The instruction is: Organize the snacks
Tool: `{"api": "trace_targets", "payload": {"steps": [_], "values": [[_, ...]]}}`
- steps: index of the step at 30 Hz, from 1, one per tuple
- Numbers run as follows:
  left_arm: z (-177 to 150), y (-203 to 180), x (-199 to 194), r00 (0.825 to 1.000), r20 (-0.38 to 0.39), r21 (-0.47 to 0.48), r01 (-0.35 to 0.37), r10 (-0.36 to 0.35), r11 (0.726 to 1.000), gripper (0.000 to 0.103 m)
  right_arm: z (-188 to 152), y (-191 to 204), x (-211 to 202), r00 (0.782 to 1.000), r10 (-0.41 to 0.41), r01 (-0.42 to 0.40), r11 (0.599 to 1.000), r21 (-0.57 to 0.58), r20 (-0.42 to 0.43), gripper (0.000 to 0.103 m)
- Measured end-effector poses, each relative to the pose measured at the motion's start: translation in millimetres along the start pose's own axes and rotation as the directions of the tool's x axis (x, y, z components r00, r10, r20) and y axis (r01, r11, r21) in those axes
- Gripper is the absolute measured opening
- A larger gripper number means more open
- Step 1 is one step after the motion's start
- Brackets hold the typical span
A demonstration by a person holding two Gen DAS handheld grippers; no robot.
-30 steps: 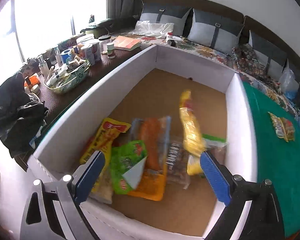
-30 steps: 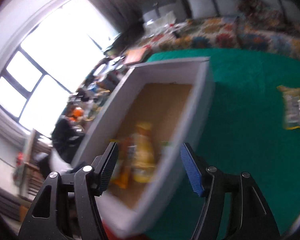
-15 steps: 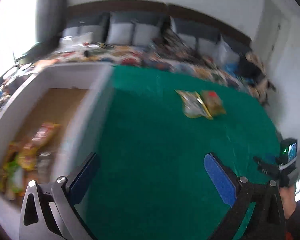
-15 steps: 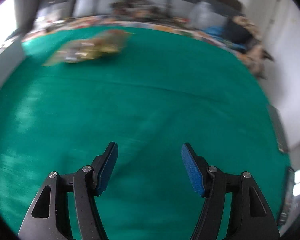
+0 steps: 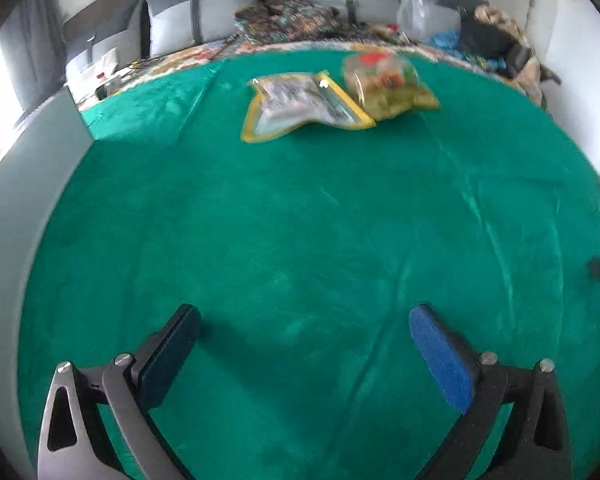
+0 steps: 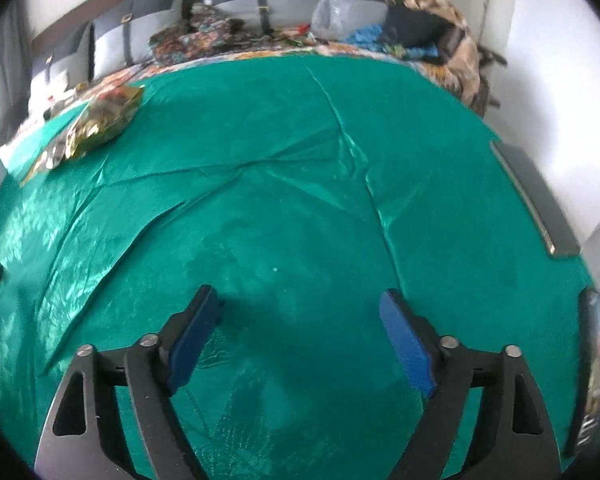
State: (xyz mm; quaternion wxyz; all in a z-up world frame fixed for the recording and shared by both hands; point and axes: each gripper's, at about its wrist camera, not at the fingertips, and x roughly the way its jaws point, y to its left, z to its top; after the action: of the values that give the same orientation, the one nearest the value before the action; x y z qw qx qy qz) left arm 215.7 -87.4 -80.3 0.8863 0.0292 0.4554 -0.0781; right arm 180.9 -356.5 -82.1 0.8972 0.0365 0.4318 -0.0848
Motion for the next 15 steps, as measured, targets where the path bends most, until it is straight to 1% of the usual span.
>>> {"api": "trace_targets", "payload": {"steps": [1,3,15], "values": [[-3.2,-0.3,0.1,1.0,0.001,0.002,-0.011,0.011,1.0,0.103,-7.2,-2.6,-5.4,1.0,-0.006,0.006,1.0,0.003,0.001,0.086],[-2.7,-0.7,1.9,1.0,0.001,0.001,-0.005,0.005,1.0,0.103,-9.1,-3.4,-4.2,1.0,-0.014,0.014,1.0,-0.002,0.002,0.087],[-3.5,-1.0,1.1,1.0,0.0,0.0,-0.003,0.003,1.0,0.103,-11.9,-8.9,-4.4,1.0,-0.016,0.016,1.0,0.008,0.002,0.087]]}}
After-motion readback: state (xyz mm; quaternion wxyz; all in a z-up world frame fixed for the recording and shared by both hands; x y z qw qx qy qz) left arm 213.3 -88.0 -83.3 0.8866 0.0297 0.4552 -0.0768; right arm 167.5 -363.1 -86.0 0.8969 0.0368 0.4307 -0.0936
